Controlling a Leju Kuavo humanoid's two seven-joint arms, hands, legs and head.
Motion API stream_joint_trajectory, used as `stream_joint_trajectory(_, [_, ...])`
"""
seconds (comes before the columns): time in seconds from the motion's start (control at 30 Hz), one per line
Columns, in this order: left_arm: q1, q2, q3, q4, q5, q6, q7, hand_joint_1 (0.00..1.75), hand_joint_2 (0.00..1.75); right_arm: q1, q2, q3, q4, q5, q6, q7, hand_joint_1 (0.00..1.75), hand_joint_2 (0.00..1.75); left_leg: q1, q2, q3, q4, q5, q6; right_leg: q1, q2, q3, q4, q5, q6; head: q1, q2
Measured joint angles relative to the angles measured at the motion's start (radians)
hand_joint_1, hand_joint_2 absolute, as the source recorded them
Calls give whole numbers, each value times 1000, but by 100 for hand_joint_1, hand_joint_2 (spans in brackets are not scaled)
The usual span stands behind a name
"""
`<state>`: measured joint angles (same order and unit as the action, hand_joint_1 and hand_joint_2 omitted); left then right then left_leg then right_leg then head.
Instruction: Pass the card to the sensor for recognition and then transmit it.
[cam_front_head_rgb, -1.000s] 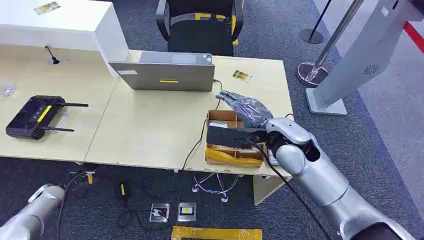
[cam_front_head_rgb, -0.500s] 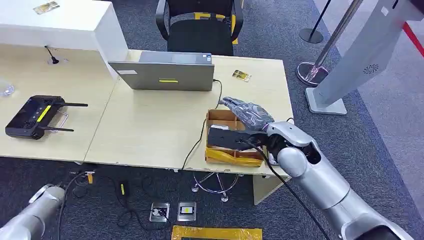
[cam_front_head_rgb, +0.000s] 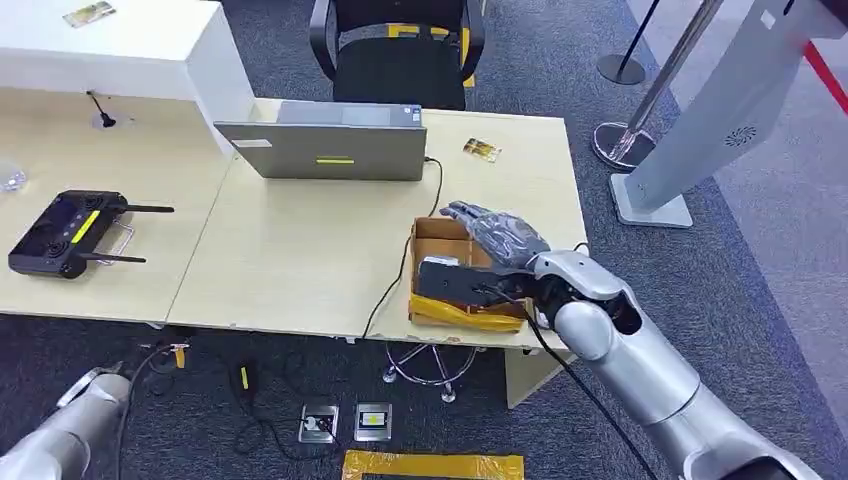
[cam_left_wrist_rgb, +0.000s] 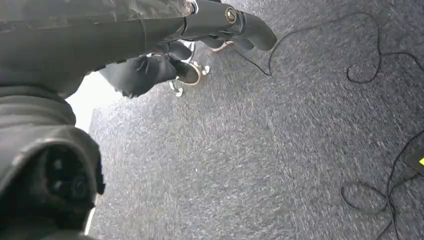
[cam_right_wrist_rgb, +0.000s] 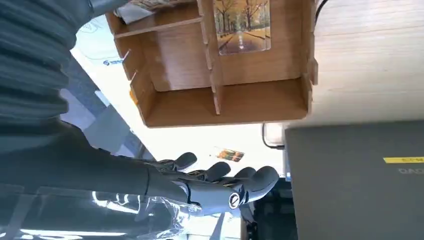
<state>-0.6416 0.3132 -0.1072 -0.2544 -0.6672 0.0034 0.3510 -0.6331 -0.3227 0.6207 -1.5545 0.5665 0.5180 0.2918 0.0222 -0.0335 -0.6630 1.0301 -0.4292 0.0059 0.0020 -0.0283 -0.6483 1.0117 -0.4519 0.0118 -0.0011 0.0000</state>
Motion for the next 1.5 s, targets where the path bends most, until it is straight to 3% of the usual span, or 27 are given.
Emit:
stream_joint_trajectory(0.4, [15,6,1,0,-24,87,-11,0,0,57,-3,-32,-18,8,27,39,0,175,2,10,-3,1,0,-1,2,10,-5,0,3,0,0,0])
stream_joint_trajectory(0.63, [18,6,3,1,-23,95,-36,0,0,71,-3,-40,-28,7,29,48,0,175,2,11,-7,1,1,-1,2,11,-9,0,4,0,0,0])
stream_joint_trajectory(0.7, [32,6,8,2,-9,113,-67,0,0,78,-4,-44,-33,10,24,61,0,175,2,12,-10,2,1,-1,2,12,-13,0,6,0,0,0])
stream_joint_trajectory(0.83, [119,5,21,-15,43,214,-213,0,0,142,-31,-82,-80,-1,24,89,0,175,1,15,-10,2,1,-2,1,14,-12,0,8,0,0,0])
stream_joint_trajectory(0.97, [209,3,29,-23,69,230,-310,0,0,175,-50,-109,-105,-4,24,106,0,175,-2,23,4,1,-9,-2,-3,22,1,0,3,-3,2,0])
stream_joint_trajectory(1.03, [285,19,42,-24,98,247,-405,0,0,213,-65,-131,-127,-4,26,110,0,175,-4,33,12,1,-15,-2,-4,30,5,0,0,-2,2,0])
stream_joint_trajectory(1.2, [427,67,63,-20,126,275,-547,0,0,246,-97,-188,-185,-2,25,118,0,175,-4,39,16,1,-17,-2,-4,36,3,0,-3,2,0,0])
stream_joint_trajectory(1.4, [496,109,77,11,96,264,-548,0,0,264,-119,-229,-234,-3,23,118,0,175,-2,37,17,0,-16,-3,-2,33,4,5,-5,3,1,0])
stream_joint_trajectory(1.5, [504,109,77,28,45,224,-489,0,0,264,-119,-238,-245,0,14,113,0,175,-3,37,19,0,-17,-4,-2,33,5,7,-6,1,0,0])
